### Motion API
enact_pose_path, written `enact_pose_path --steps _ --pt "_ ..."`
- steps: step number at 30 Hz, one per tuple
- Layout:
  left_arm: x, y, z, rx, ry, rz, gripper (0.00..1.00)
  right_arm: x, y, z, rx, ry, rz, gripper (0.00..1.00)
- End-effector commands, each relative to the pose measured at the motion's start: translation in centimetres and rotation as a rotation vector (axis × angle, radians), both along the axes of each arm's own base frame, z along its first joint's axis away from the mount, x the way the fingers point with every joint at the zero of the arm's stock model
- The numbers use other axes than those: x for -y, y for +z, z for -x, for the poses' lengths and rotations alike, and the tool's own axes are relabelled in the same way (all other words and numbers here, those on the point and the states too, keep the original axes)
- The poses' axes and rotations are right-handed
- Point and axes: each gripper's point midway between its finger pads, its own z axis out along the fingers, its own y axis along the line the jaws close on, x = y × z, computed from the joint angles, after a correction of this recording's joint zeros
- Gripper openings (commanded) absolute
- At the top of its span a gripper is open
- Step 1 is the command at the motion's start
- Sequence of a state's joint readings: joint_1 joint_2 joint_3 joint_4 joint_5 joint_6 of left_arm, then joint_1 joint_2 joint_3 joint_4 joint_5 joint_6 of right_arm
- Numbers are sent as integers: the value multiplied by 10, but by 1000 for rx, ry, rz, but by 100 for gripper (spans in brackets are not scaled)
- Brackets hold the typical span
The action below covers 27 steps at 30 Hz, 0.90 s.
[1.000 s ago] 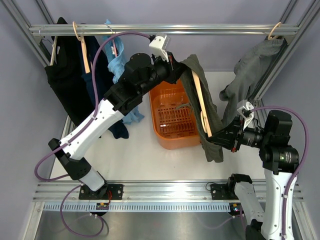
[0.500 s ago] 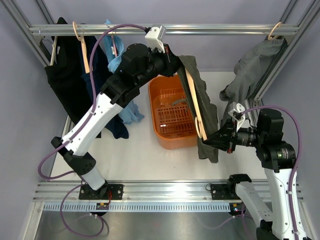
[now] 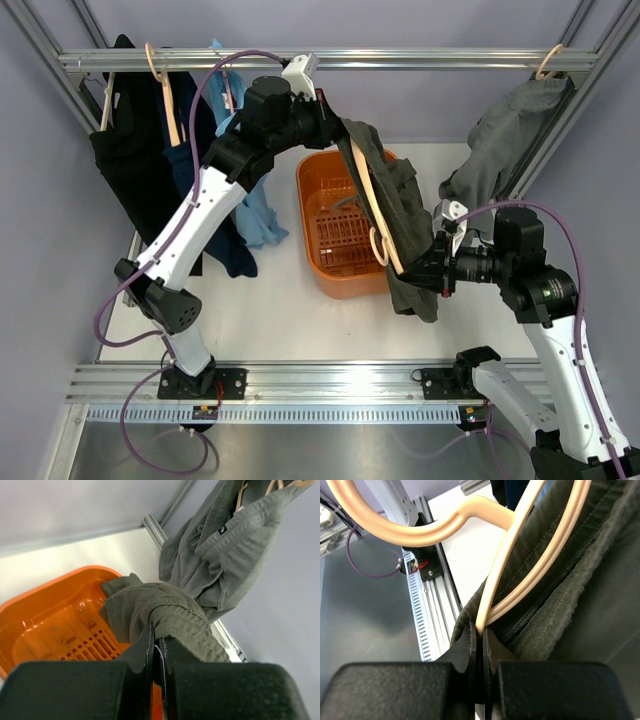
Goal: Remove the shorts from the hanger
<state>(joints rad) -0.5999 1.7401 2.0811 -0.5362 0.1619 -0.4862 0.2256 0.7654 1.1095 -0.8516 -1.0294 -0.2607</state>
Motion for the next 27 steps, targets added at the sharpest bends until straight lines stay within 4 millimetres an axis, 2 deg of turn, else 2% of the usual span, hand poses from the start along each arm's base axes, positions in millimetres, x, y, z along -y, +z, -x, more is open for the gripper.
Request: enact_pose_path --steps 1,4,10,13,16,21,23,25,27 --pt "-56 83 -51 254 212 135 0 -7 1 52 -61 195 -20 0" --pt "-60 96 -50 278 213 149 0 -9 -2 55 -65 225 -9 0" --pt "-103 92 -62 262 300 108 0 -6 -9 67 -23 280 35 0" --pt "-111 79 -66 244 307 79 0 -6 -13 68 -28 289 46 0" --pt "-113 78 -64 246 295 72 0 -7 -15 69 -36 305 53 0" --pt "-131 88 -65 266 316 84 0 -3 -19 83 -14 363 73 0" --pt "-137 86 -66 260 318 74 0 -2 -16 87 25 380 66 0" --pt "-142 78 -69 239 321 66 0 -2 -15 87 49 388 64 0" --pt "-139 67 -69 216 297 65 0 -3 -12 86 66 389 53 0"
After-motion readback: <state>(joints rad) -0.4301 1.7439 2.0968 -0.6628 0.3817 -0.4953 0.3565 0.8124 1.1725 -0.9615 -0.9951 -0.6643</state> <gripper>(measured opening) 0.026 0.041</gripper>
